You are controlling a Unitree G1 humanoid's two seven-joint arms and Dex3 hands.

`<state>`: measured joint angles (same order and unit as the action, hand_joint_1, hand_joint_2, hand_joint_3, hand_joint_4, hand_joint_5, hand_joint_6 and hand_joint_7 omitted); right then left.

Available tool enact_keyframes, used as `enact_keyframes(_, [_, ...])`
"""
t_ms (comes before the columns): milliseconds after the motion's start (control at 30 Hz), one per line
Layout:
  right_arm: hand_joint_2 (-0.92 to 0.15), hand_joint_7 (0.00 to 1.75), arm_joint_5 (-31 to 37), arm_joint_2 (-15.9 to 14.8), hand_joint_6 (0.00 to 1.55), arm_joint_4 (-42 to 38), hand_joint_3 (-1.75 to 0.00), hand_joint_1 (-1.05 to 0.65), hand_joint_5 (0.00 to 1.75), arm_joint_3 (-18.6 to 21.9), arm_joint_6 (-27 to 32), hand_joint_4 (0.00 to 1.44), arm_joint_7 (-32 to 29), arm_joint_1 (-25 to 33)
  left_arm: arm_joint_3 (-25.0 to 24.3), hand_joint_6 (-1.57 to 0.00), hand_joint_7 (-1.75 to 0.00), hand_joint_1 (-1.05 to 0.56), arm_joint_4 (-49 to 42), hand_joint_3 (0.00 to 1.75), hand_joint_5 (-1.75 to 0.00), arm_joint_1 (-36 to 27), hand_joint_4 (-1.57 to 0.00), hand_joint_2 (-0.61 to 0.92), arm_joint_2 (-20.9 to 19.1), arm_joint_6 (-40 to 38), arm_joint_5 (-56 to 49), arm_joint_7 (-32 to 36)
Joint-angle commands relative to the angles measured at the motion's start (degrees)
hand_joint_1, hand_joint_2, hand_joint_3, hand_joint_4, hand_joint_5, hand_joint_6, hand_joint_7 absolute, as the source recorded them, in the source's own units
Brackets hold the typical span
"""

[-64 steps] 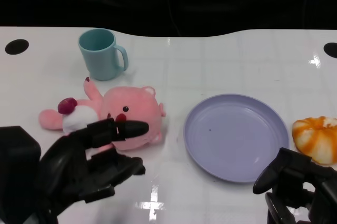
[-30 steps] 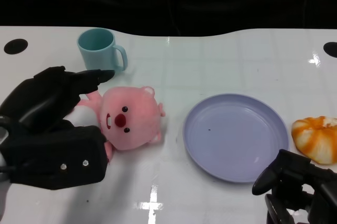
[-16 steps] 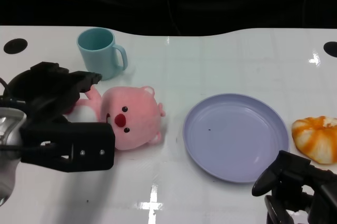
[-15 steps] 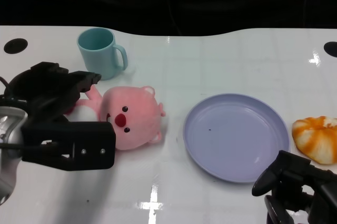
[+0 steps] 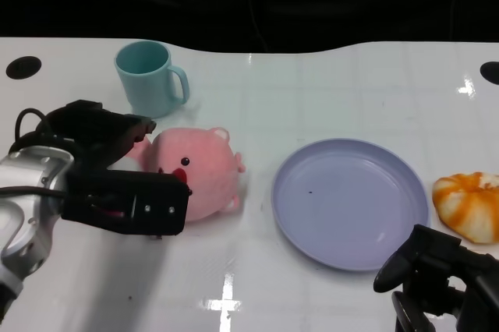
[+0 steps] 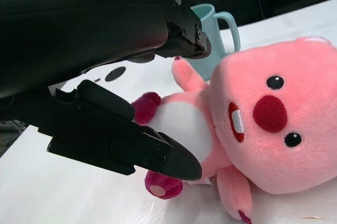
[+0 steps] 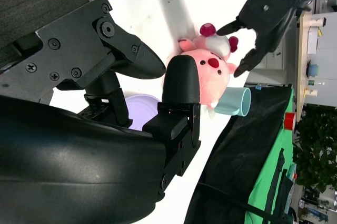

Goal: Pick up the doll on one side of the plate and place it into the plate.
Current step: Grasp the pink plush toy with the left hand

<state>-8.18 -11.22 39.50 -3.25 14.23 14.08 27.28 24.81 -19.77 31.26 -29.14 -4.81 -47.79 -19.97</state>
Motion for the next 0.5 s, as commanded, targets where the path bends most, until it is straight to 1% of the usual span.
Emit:
enact_keyframes(33, [-0.56,1.46,0.28,-0.6,0.51,1.0,-1.13,-0.22,1.75,0.17,-0.21,0.66,-0.14,0.39,1.42,-0.24,0.0,-0.74,-5.38,0.02,-0.28,3.01,-0.04,0.92,0.86,0.55,-0.82,1.33])
enact_keyframes(133, [-0.56,1.46,0.24,-0.65,0.51,1.43,-1.13,-0.22,1.75,0.15,0.07,0.66,-0.2,0.62,3.09,-0.23,0.0,-0.74,-10.42,0.03,-0.26,5.03,-0.05,0.92,2.28,0.57,-1.36,2.02])
enact_keyframes(333, [-0.55,1.46,0.4,-0.68,0.52,2.3,-1.13,-0.23,1.75,0.06,0.7,0.66,-0.58,0.97,4.96,-0.24,0.0,-0.7,-22.15,0.02,-0.2,8.95,-0.09,0.92,6.22,0.79,-0.71,3.71])
enact_keyframes(500, [-0.55,1.46,-0.01,-0.65,0.52,2.9,-1.13,-0.23,1.75,0.2,1.23,0.66,-0.58,1.29,6.34,-0.26,0.0,-0.67,-32.36,0.01,-0.14,11.94,-0.13,0.92,9.22,2.25,-0.25,6.57])
